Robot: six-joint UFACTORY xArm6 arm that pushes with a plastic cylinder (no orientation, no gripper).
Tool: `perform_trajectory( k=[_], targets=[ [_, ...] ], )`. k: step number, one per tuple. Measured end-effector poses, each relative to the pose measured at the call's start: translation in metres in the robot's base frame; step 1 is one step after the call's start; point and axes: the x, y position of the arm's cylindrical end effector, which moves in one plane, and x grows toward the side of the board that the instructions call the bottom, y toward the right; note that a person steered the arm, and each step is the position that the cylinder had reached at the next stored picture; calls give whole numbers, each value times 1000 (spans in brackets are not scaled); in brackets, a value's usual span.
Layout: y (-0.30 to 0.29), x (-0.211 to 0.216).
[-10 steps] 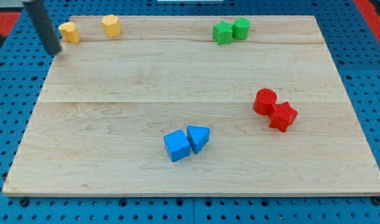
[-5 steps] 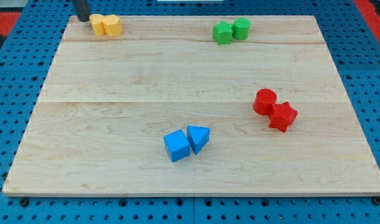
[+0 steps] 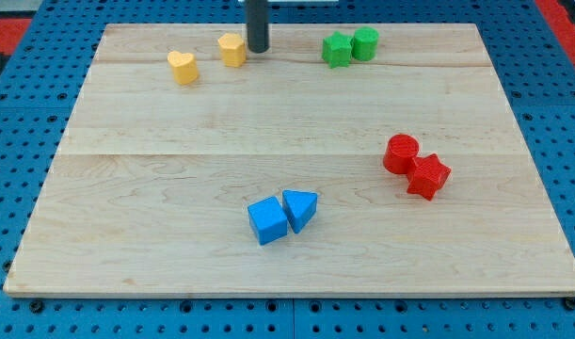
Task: Move the yellow blocks diagonally top left to the blue blocks
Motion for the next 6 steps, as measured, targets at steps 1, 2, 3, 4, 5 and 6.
perform_trajectory(
  k=[1, 2, 3, 4, 5, 6],
  targets=[
    [-12, -17],
    [-32, -20],
    [-58, 8],
    [-67, 48],
    [2, 91],
    [127, 93]
  ],
)
